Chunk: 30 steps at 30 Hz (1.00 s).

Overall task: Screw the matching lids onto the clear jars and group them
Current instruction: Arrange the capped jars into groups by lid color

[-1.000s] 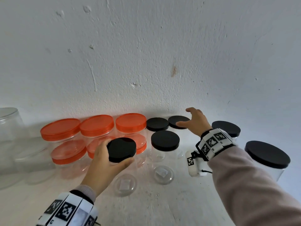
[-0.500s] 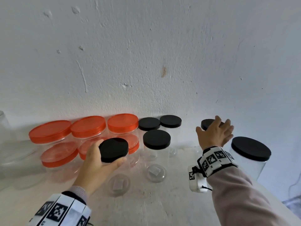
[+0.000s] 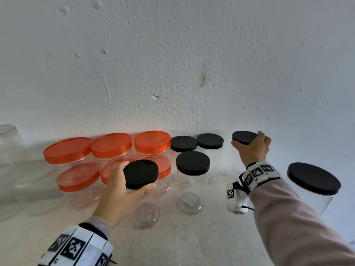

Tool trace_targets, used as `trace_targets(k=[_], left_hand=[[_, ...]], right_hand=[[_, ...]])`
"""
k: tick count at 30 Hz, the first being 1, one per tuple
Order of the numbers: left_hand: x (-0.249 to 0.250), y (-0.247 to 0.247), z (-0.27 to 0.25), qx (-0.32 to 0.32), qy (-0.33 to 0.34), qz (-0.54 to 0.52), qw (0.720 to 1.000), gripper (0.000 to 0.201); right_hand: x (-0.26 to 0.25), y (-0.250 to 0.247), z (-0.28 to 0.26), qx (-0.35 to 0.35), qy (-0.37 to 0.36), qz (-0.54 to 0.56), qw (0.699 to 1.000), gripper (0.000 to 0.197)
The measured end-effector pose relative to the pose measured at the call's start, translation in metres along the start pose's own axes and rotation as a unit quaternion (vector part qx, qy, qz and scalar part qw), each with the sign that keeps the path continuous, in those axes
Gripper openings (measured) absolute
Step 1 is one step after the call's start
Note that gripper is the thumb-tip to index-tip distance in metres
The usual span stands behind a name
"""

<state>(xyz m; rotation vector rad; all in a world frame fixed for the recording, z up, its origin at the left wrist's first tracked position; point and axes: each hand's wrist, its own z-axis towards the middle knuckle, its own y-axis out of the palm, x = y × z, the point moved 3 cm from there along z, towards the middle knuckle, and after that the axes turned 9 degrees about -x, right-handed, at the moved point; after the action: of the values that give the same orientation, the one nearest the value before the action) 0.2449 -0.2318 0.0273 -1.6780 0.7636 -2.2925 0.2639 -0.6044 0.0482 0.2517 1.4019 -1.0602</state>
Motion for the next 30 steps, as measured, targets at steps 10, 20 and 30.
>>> trace_targets(k=[10,20,30], left_hand=[[-0.005,-0.001,0.0,-0.005,0.0,0.005,1.0,0.107],[-0.008,-0.001,0.002,-0.002,0.005,0.009,1.0,0.106],[-0.005,0.0,0.002,-0.001,0.017,0.003,1.0,0.099]], right_hand=[[-0.001,0.019,0.016,-0.1,-0.026,0.016,0.994,0.086],[0.001,0.017,0.021,-0.154,-0.019,0.038,0.987,0.085],[-0.048,0.005,-0.029,-0.102,-0.16,0.003,0.982,0.077]])
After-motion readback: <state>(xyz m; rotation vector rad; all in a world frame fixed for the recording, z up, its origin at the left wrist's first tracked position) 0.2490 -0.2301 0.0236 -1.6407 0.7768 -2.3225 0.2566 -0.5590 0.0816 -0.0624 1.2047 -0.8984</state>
